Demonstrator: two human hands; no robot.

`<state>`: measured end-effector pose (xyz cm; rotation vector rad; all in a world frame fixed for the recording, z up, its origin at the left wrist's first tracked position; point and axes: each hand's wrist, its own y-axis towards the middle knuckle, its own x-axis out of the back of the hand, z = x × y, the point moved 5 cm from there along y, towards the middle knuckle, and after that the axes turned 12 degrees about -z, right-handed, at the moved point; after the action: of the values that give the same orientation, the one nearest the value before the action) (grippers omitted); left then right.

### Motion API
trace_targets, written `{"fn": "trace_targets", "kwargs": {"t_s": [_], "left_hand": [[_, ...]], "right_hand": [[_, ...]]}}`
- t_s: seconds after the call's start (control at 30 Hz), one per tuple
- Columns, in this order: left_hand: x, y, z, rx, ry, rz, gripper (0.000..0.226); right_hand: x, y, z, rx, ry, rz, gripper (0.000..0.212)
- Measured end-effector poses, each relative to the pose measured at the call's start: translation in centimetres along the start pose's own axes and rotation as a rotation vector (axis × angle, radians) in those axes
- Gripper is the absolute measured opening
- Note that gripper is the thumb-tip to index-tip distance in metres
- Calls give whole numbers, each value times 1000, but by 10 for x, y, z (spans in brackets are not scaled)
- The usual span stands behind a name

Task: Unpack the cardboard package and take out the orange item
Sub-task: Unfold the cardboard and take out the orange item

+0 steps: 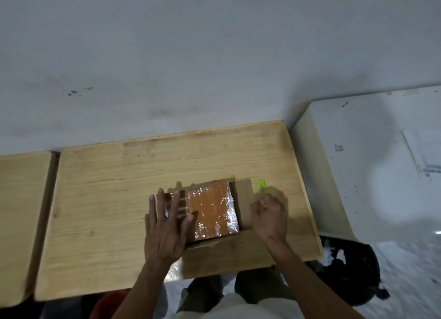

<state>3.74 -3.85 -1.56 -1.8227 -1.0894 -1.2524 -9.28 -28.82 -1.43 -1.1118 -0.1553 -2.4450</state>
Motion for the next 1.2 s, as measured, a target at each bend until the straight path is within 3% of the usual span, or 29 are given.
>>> {"fn": "trace_targets", "kwargs": {"t_s": [0.23,0.6,0.8,1.03,1.2], "left_hand": [[-2,-31,-15,88,-116,-8,81],[-6,-39,35,155,-239,39,91],[21,-38,22,113,-428,-15,68],[41,-21,9,149,-602,-53,63],[58,7,-1,211,-653,-107,68]], "right_hand": [[-33,-50,17,-96,167,160,38],[-40,-88,2,-225,195,132,25],[-20,-87,26,-286,326,30,25],[-2,-62,60,-224,287,49,19],[-8,-30,77,-203,334,34,34]]}}
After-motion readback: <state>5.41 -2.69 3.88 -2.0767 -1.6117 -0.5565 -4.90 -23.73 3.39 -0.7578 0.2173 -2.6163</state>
